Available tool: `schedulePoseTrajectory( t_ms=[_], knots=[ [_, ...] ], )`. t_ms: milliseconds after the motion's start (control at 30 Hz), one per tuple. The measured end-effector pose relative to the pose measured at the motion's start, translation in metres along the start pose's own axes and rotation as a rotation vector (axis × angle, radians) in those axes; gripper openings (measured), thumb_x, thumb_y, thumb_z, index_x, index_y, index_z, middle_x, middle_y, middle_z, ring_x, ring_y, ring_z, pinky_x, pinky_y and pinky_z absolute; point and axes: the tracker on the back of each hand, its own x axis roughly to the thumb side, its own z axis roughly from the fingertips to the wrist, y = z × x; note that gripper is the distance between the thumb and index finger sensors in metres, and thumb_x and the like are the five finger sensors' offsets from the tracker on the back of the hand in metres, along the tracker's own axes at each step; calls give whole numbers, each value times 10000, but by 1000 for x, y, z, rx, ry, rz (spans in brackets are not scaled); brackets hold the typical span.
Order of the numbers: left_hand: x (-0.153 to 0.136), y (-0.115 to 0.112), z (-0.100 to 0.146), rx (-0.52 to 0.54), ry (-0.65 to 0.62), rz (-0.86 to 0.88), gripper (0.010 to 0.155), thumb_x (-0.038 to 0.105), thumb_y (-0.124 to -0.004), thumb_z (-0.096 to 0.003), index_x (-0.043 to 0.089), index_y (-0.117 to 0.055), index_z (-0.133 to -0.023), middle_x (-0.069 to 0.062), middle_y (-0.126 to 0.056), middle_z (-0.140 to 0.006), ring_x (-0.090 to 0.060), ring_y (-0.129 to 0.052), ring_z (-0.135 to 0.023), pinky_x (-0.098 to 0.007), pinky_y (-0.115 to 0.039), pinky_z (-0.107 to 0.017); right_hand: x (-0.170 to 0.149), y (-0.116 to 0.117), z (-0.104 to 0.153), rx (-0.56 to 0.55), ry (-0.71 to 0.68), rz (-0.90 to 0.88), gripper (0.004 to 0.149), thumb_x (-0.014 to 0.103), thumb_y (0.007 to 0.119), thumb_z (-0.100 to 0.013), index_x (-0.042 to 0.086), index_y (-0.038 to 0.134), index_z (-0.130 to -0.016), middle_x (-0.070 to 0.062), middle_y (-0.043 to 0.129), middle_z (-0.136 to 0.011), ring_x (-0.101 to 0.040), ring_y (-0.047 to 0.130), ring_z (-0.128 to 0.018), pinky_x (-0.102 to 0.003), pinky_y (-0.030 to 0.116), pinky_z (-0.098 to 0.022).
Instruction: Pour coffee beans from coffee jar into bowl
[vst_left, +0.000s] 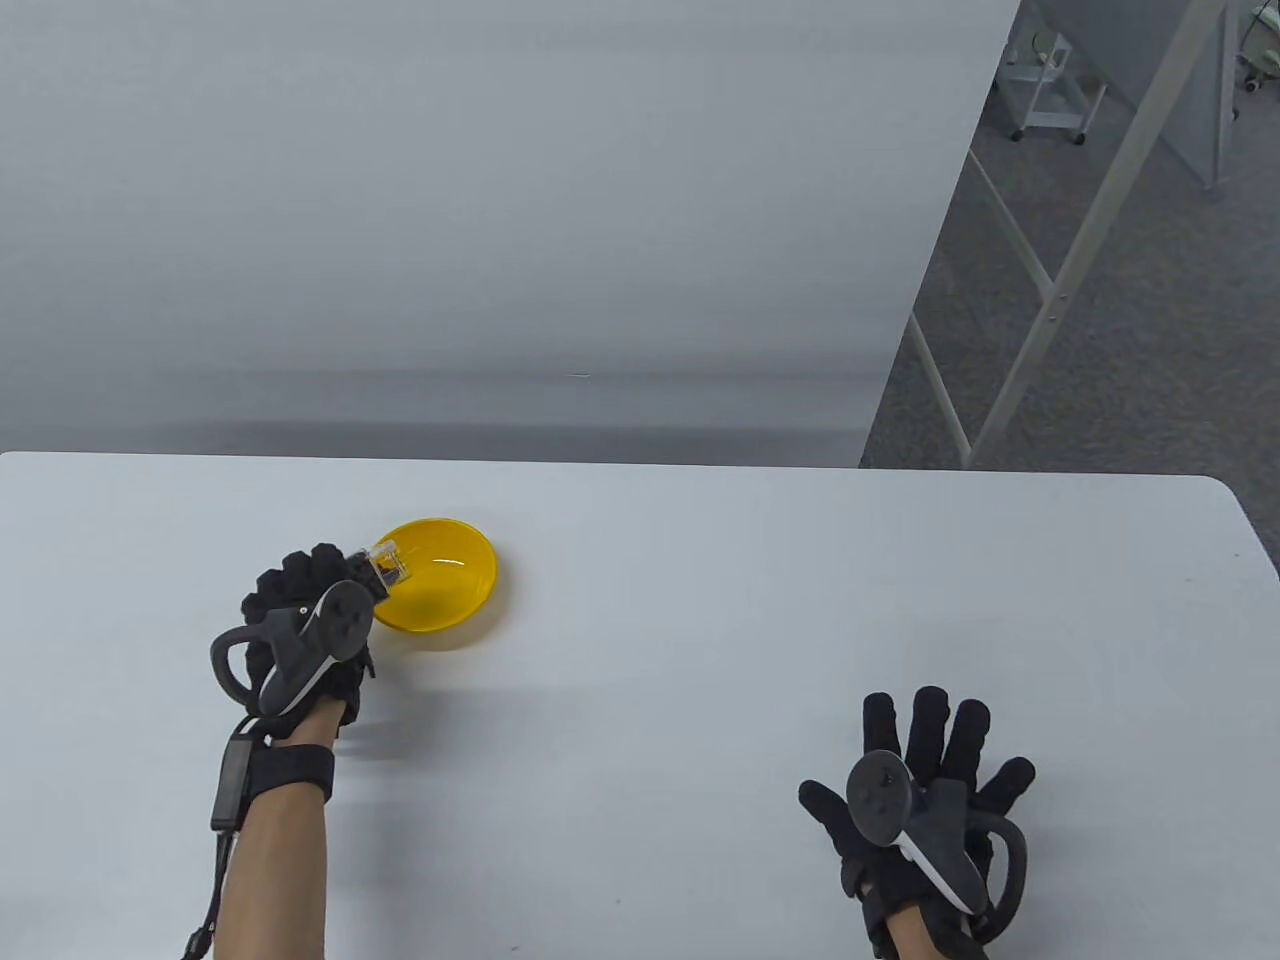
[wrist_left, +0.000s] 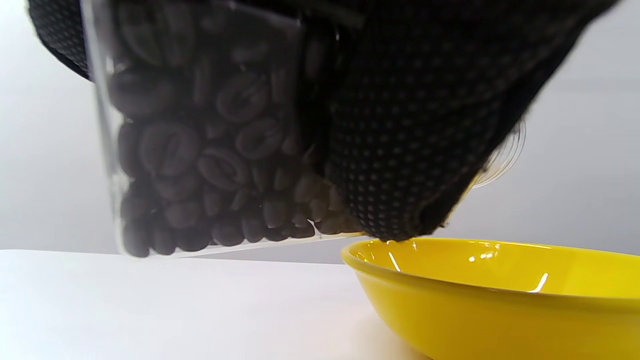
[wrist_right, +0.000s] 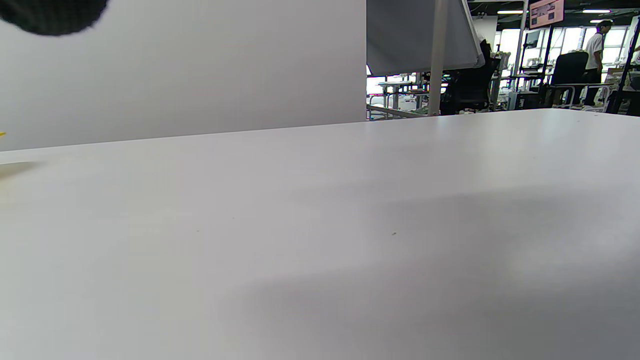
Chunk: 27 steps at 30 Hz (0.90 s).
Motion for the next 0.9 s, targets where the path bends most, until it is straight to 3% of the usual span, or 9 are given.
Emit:
schedulePoseTrajectory(
  t_ms=[633, 900],
  knots=[
    [6, 1, 2, 4, -41, -72, 924, 332, -1116, -202, 121, -654, -974, -195, -712, -934, -509, -772, -800, -675, -730, -523, 0, 0, 1, -1, 2, -1, 992, 813, 586, -342, 341, -10, -978, -155, -171, -1035, -488, -173, -927, -827, -34, -513],
    [-2, 1, 2, 3, 49, 86, 925, 361, -1100, -210, 99, -644, -970, -205, -719, -925, -515, -799, -783, -666, -748, -513, -1, 0, 1, -1, 4, -4, 991, 812, 586, -343, 340, -10, -978, -155, -171, -1034, -490, -173, -926, -826, -36, -513]
  ],
)
